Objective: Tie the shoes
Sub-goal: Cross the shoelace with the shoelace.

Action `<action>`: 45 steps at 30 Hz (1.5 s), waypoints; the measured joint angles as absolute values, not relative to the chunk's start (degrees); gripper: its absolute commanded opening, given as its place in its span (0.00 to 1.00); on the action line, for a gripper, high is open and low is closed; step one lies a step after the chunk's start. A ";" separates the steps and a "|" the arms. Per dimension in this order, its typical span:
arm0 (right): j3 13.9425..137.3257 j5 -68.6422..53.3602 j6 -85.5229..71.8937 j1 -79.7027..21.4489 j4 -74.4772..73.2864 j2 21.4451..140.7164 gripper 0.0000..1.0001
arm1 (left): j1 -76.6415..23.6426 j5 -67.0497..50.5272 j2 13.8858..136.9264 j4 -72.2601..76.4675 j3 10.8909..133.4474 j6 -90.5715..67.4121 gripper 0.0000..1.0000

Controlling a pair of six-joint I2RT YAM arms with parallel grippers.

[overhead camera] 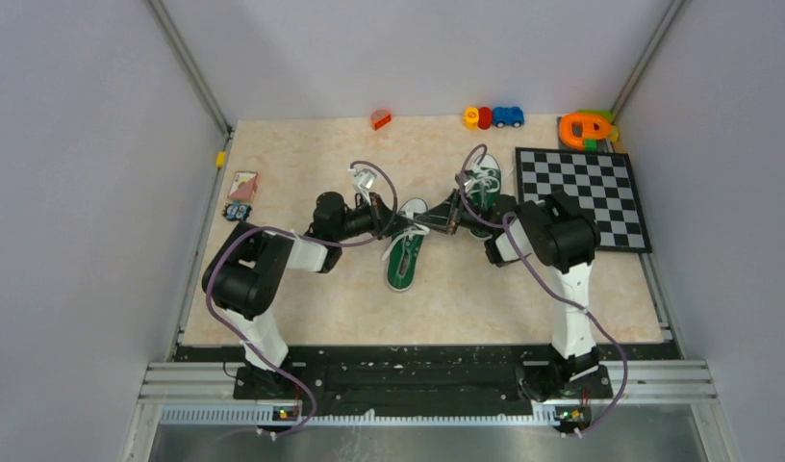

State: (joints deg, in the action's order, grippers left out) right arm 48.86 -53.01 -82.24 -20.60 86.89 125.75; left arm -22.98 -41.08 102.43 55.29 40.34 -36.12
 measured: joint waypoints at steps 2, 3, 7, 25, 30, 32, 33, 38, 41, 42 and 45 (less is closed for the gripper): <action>48.86 -52.99 -82.70 -20.60 87.05 125.75 0.00 | -23.03 -41.08 102.45 55.57 40.34 -36.14 0.00; 48.86 -52.93 -82.83 -20.60 87.05 125.75 0.02 | -23.03 -41.10 102.52 55.79 40.34 -36.16 0.00; 48.86 -52.77 -83.31 -20.88 87.05 125.75 0.05 | -23.09 -41.10 102.72 56.18 40.34 -36.36 0.00; 48.88 -53.04 -85.54 -21.06 87.15 125.80 0.17 | -23.11 -41.06 102.72 56.03 40.34 -35.33 0.00; 48.86 -53.10 -85.03 -21.10 87.20 125.80 0.17 | -23.11 -41.06 102.72 55.72 40.34 -34.94 0.00; 48.86 -53.23 -84.62 -21.10 87.20 125.80 0.16 | -23.11 -41.06 102.72 55.66 40.34 -34.74 0.00; 48.84 -53.25 -84.40 -21.12 87.20 125.80 0.16 | -23.11 -41.06 102.69 55.61 40.34 -34.59 0.00; 48.82 -53.65 -83.13 -21.15 87.22 125.80 0.16 | -23.11 -41.08 102.61 55.29 40.34 -34.39 0.00; 48.80 -53.87 -82.30 -21.15 87.13 125.75 0.16 | -23.11 -41.08 102.61 55.27 40.34 -34.37 0.00; 48.80 -54.00 -81.97 -21.15 87.05 125.75 0.16 | -23.11 -41.08 102.59 55.27 40.34 -34.37 0.00; 48.80 -54.33 -80.97 -21.15 86.56 125.64 0.16 | -23.07 -41.08 102.48 55.13 40.34 -34.35 0.00</action>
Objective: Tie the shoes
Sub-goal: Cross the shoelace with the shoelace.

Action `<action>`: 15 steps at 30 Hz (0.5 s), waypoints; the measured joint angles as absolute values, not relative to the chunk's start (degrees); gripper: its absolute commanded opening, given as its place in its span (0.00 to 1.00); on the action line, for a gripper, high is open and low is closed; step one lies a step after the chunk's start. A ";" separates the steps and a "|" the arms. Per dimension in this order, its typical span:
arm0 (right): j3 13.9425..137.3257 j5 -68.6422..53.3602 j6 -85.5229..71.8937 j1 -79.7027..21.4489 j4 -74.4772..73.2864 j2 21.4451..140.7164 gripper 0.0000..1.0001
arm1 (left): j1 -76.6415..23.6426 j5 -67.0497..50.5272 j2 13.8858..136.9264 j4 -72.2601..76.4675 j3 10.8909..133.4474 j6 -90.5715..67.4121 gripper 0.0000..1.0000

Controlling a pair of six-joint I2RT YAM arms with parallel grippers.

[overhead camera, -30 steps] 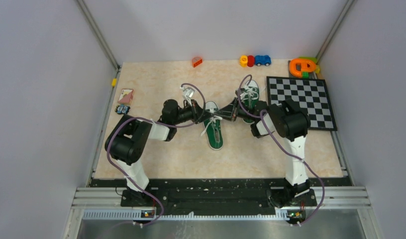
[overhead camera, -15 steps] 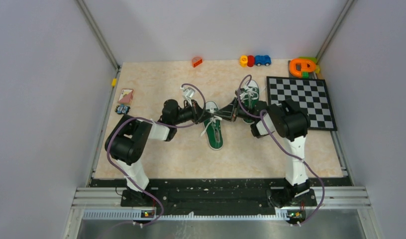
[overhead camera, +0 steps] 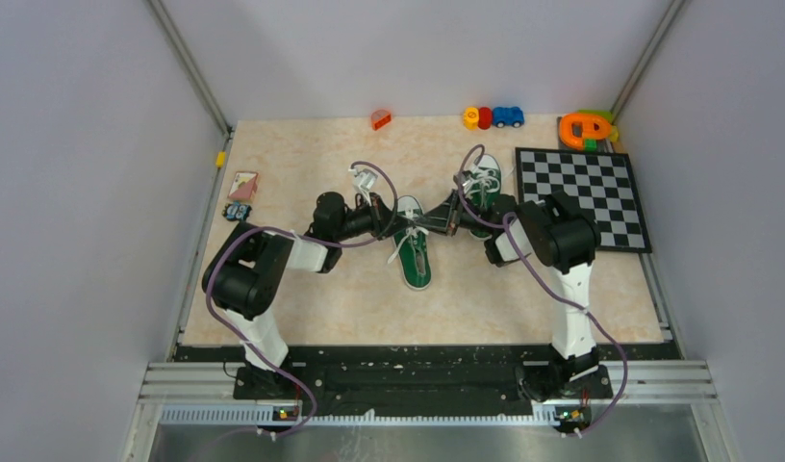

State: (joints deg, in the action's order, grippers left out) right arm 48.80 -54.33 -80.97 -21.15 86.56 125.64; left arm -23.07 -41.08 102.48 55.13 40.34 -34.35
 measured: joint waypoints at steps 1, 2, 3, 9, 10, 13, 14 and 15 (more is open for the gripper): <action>48.80 -54.52 -80.60 -21.17 86.17 125.51 0.15 | -23.05 -41.06 102.43 55.09 40.36 -34.33 0.00; 48.80 -54.68 -80.34 -21.19 85.76 125.40 0.15 | -23.00 -41.08 102.37 54.87 40.36 -34.33 0.00; 48.80 -54.89 -80.03 -21.23 85.52 125.29 0.14 | -23.00 -41.08 102.35 54.83 40.36 -34.30 0.00; 48.80 -55.61 -79.22 -21.26 84.25 124.88 0.15 | -22.96 -41.08 102.15 54.17 40.40 -34.30 0.00; 48.80 -55.64 -79.13 -21.26 84.18 124.88 0.15 | -22.96 -41.08 102.15 54.11 40.40 -34.30 0.00; 48.80 -55.88 -79.00 -21.26 83.44 124.60 0.09 | -22.96 -41.08 102.13 53.87 40.51 -34.30 0.00; 48.80 -55.92 -78.87 -21.26 83.11 124.46 0.06 | -22.96 -41.08 102.13 53.84 40.56 -34.30 0.00; 48.80 -56.01 -78.63 -21.26 82.81 124.33 0.05 | -22.96 -41.08 102.13 53.78 40.58 -34.30 0.00</action>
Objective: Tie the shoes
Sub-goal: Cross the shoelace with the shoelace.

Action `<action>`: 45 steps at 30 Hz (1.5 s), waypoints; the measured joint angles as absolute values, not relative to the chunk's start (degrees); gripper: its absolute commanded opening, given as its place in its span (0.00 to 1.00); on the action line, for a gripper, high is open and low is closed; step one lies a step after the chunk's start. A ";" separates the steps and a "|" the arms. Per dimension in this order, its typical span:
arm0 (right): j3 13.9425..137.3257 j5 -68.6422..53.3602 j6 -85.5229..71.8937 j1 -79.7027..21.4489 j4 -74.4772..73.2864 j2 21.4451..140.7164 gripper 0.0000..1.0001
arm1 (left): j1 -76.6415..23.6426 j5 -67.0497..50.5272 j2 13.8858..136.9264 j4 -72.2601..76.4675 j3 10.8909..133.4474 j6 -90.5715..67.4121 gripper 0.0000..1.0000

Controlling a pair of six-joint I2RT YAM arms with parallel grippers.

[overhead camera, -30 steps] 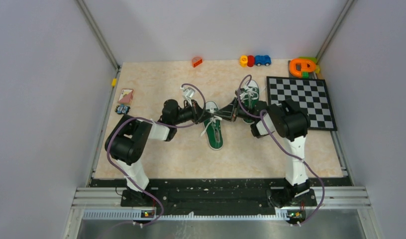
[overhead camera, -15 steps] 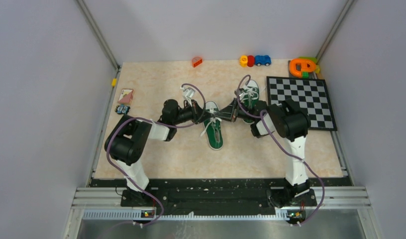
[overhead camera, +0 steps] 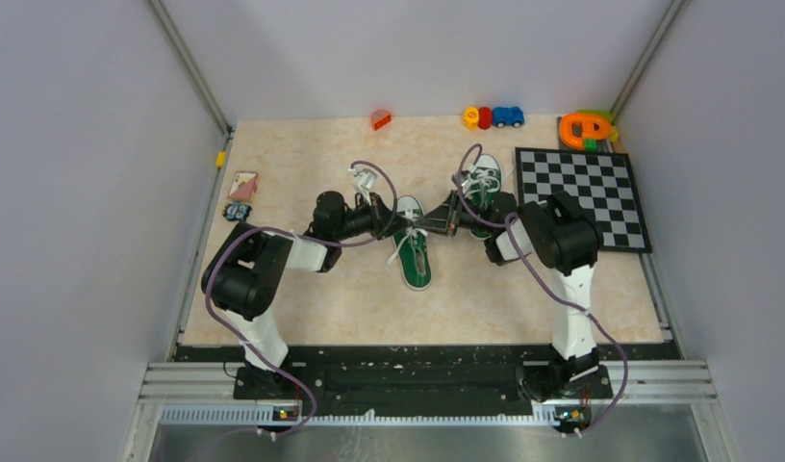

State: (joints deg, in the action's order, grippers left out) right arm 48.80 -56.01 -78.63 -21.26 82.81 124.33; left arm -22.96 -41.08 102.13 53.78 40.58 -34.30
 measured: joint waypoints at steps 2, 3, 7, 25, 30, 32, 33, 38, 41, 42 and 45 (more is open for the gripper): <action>48.80 -56.07 -78.30 -21.26 82.13 123.92 0.04 | -22.96 -41.12 102.13 53.60 40.64 -34.33 0.00; 48.80 -56.05 -78.13 -21.26 81.93 123.83 0.03 | -22.96 -41.12 102.10 53.58 40.66 -34.30 0.00; 48.80 -56.01 -78.00 -21.26 81.28 123.81 0.03 | -22.96 -41.10 101.71 52.66 40.66 -33.63 0.00; 51.88 -55.61 -78.26 -20.82 80.99 123.76 0.11 | -22.96 -42.00 98.41 39.42 43.48 -26.74 0.00; 51.88 -55.70 -78.52 -20.82 81.89 123.76 0.13 | -22.96 -42.78 98.41 37.26 45.28 -26.26 0.00; 51.88 -55.70 -78.63 -20.82 81.93 123.76 0.15 | -22.96 -43.09 98.41 36.84 45.36 -26.30 0.00; 51.88 -55.72 -78.63 -20.82 81.97 123.76 0.16 | -22.96 -43.13 98.41 36.77 45.39 -26.33 0.00; 51.90 -55.70 -78.78 -20.82 82.89 123.79 0.22 | -22.96 -43.70 98.41 35.31 46.00 -26.33 0.00; 51.90 -55.70 -78.83 -20.82 83.50 123.79 0.24 | -22.96 -43.77 98.41 34.59 46.41 -26.33 0.00; 51.90 -55.70 -78.83 -20.82 83.55 123.79 0.25 | -22.96 -43.77 98.41 34.39 46.50 -26.33 0.00; 51.90 -55.68 -78.72 -20.82 83.50 123.79 0.25 | -22.96 -43.86 98.41 33.74 46.78 -26.33 0.00</action>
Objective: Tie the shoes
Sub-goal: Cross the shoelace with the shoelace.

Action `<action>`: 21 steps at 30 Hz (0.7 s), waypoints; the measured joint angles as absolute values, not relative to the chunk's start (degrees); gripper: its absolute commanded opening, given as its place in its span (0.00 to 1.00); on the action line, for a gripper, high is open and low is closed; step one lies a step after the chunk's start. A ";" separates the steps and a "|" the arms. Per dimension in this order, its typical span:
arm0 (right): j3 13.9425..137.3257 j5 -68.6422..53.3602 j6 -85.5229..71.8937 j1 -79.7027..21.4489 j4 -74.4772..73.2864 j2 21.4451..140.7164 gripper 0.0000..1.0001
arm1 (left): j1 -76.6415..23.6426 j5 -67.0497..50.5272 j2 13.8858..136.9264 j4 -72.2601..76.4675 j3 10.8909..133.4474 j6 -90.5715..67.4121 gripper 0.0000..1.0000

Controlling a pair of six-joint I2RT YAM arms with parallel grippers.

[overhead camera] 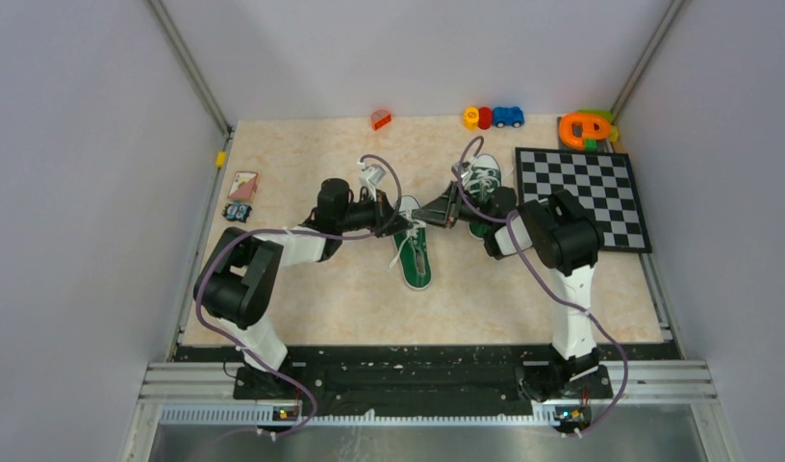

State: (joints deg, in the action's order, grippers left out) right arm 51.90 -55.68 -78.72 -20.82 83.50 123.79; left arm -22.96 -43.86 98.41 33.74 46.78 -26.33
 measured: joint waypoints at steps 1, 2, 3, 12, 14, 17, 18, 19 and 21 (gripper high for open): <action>51.90 -55.68 -78.59 -20.82 83.48 123.79 0.25 | -22.96 -43.88 98.41 33.65 46.78 -26.33 0.00; 51.90 -55.68 -78.52 -20.82 83.44 123.79 0.25 | -22.96 -43.88 98.39 33.34 46.83 -26.33 0.00; 51.90 -55.66 -78.43 -20.82 83.29 123.79 0.25 | -22.96 -43.90 98.39 33.15 46.83 -26.33 0.00; 51.90 -55.59 -76.88 -20.82 81.54 123.79 0.29 | -22.96 -43.90 98.37 31.55 47.57 -26.15 0.00; 51.90 -55.59 -76.51 -20.82 80.95 123.79 0.29 | -22.96 -43.90 98.37 31.38 47.83 -26.17 0.00; 51.90 -55.59 -76.18 -20.82 80.44 123.79 0.29 | -22.96 -43.92 98.37 31.05 48.03 -26.20 0.00; 51.90 -55.57 -76.07 -20.82 80.40 123.79 0.29 | -22.96 -43.94 98.37 30.81 48.14 -26.20 0.00; 51.90 -55.59 -76.03 -20.82 80.40 123.79 0.29 | -22.96 -43.97 98.37 30.55 48.36 -26.22 0.00; 51.90 -55.59 -76.01 -20.82 80.31 123.79 0.29 | -22.96 -44.05 98.37 29.89 48.86 -26.22 0.00</action>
